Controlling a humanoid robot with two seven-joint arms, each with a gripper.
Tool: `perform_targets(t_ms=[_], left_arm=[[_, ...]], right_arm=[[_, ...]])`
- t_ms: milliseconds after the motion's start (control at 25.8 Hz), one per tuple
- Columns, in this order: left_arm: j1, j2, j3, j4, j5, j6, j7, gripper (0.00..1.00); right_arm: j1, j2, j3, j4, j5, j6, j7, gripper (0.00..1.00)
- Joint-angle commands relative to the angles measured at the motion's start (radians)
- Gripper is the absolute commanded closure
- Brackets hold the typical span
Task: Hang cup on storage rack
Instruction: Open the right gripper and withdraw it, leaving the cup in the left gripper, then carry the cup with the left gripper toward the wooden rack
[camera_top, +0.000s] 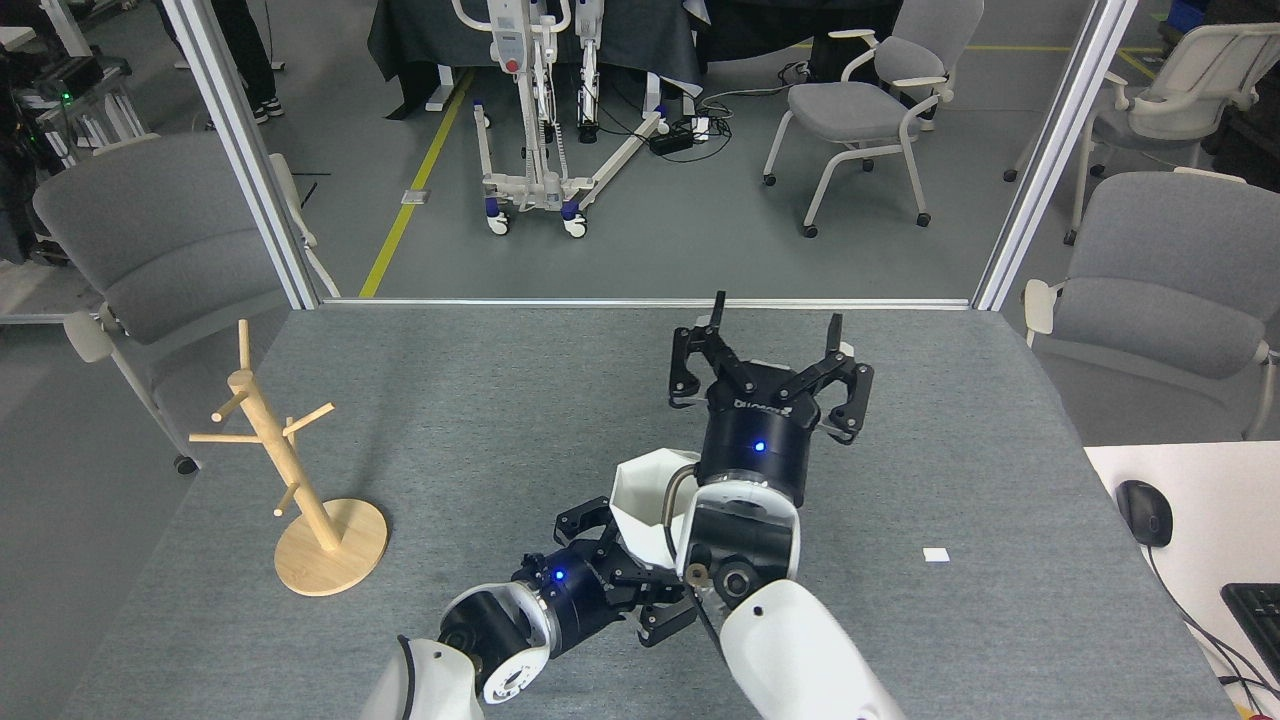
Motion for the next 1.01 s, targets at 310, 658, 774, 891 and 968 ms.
perform_targets(t_ms=[310, 658, 774, 891, 968], left_arm=[[0.372, 0.234, 0.174, -0.328, -0.011, -0.009, 0.198, 1.0], [0.521, 0.263, 0.632, -0.325, -0.011, -0.094, 0.371, 1.0], [0.519, 0.257, 0.76, -0.314, -0.011, -0.087, 0.371, 1.0], [0.492, 0.256, 0.832, -0.276, -0.011, -0.058, 0.364, 1.0], [0.44, 0.262, 0.844, -0.228, -0.014, -0.011, 0.358, 1.0]], right_arm=[[0.187, -0.131, -0.767, 0.129, -0.249, -1.001, -0.283, 0.01], [0.389, -0.176, -0.766, 0.126, -0.249, -1.012, -0.372, 0.01], [0.4, -0.174, -0.764, 0.126, -0.245, -1.018, -0.372, 0.0], [0.44, -0.168, -0.764, 0.123, -0.242, -1.019, -0.372, 0.0], [0.469, -0.176, -0.764, 0.102, -0.242, -1.019, -0.37, 0.0]])
